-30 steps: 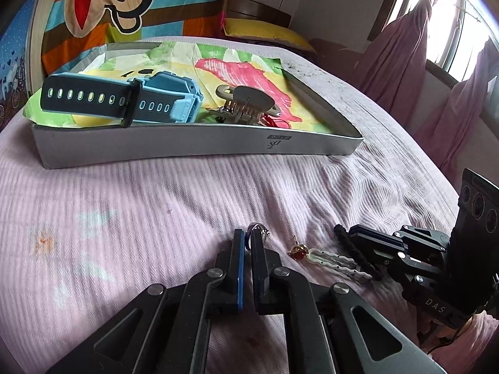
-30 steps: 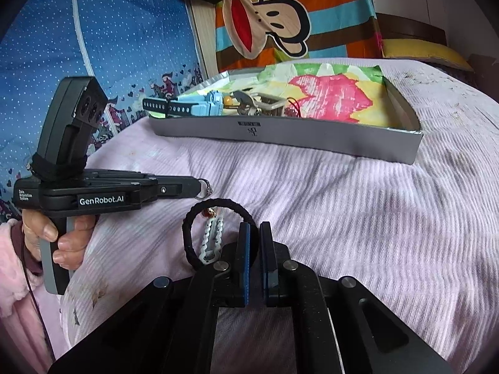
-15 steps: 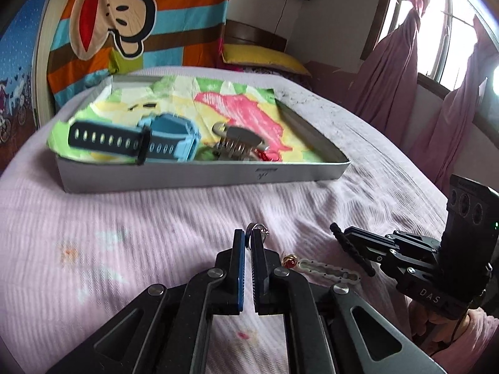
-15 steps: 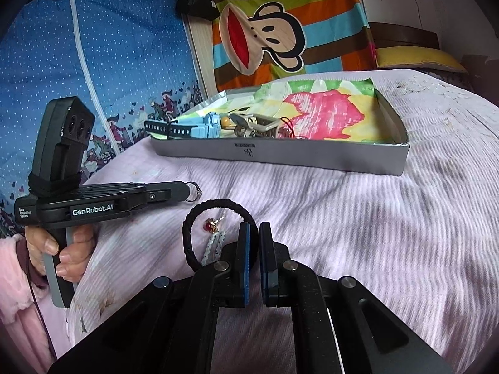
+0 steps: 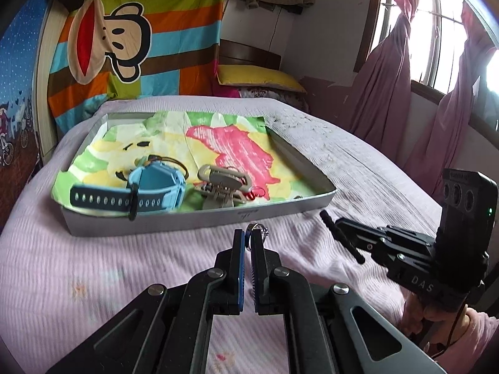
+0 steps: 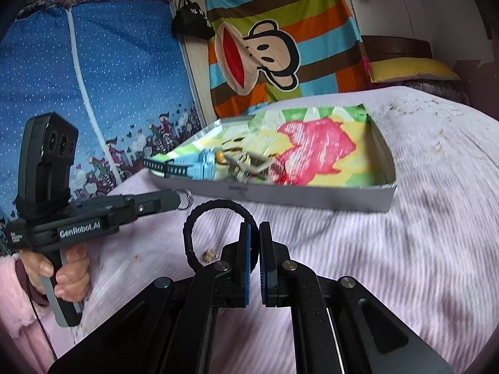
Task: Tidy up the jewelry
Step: 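Carry the black hair tie and silver ring over the grey tray with both tools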
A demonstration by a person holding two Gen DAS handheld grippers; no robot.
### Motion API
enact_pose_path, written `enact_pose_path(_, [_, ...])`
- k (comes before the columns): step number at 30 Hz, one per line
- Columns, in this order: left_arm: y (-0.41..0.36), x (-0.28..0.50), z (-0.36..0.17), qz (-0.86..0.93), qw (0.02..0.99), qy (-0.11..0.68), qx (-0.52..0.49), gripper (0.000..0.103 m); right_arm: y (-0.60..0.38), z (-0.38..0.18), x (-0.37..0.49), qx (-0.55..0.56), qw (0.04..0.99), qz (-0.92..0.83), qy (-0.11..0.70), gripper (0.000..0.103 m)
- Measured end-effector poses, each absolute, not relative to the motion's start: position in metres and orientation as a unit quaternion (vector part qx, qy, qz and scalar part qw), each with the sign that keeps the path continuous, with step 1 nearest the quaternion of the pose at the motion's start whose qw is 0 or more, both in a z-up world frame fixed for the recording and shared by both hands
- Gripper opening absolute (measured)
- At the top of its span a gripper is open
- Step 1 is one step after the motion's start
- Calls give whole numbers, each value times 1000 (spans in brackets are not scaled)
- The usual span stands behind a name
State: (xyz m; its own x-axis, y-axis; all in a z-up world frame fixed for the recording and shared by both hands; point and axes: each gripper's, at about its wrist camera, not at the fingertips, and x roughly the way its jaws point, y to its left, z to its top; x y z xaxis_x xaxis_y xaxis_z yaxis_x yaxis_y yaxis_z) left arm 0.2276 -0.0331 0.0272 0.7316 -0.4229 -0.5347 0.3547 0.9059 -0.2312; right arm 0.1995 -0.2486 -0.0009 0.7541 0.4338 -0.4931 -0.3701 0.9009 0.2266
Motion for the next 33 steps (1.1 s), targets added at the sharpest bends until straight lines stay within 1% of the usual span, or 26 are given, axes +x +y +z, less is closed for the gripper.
enact_pose_path(10, [-40,275,61,-188,941,270,-79,4,-255,35,245,45,952,177,247,5])
enact_pose_path(12, [-43,293,63,-179,941,275,-80,4,-255,43,260,44,955,165,242,5])
enact_pose_path(16, [-46,332,58,-152,935,310,-82,4,-251,49,288,32,956,146,252,5])
enact_pose_path(20, [-46,359,50,-128,926,343,-90,4,-245,39,323,22,950,128,284,5])
enact_pose_path(26, [-47,380,33,-103,911,390,-91,4,-240,16,351,12,938,111,329,5])
enact_pose_path(33, [-53,384,21,-93,905,411,-66,5,-237,-3,361,-5,926,102,363,5])
